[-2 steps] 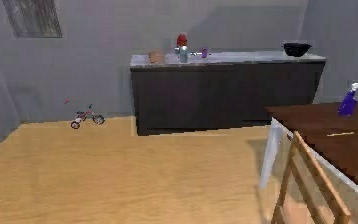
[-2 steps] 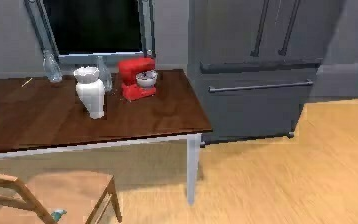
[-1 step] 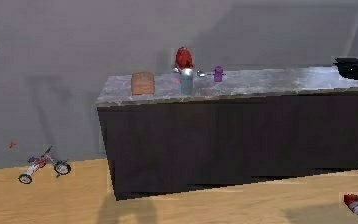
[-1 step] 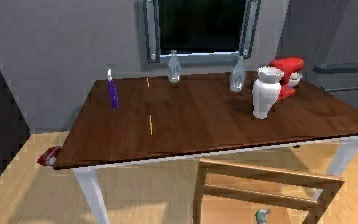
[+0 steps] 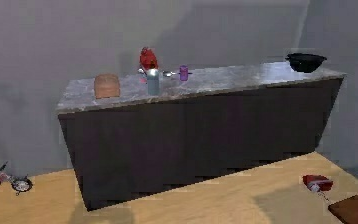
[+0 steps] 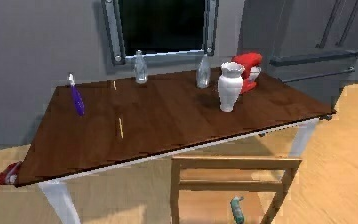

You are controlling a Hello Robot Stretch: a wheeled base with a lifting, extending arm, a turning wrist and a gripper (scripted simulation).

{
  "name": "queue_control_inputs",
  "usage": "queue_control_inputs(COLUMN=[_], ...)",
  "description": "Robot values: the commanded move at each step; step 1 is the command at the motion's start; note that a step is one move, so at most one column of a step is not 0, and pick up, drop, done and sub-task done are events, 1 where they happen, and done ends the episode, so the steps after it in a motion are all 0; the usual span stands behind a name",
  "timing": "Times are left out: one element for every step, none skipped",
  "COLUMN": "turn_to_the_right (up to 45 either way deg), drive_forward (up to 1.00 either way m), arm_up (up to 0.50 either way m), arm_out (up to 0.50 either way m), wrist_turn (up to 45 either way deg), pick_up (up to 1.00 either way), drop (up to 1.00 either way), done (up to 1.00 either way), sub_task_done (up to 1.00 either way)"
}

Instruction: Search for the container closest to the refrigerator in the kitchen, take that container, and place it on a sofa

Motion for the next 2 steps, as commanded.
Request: queue_control_inputs(turn_to_the_right=[0.0,45.0], drive_forward=[0.15,0.00], arm_up=[0.00,0.00], arm_out=[0.00,0.00], wrist_turn=[0.0,0.0], pick_up=[0.00,0.00], drop=[0.00,0.00], done=[0.00,0.00], sub_task_done=[0.00,0.00])
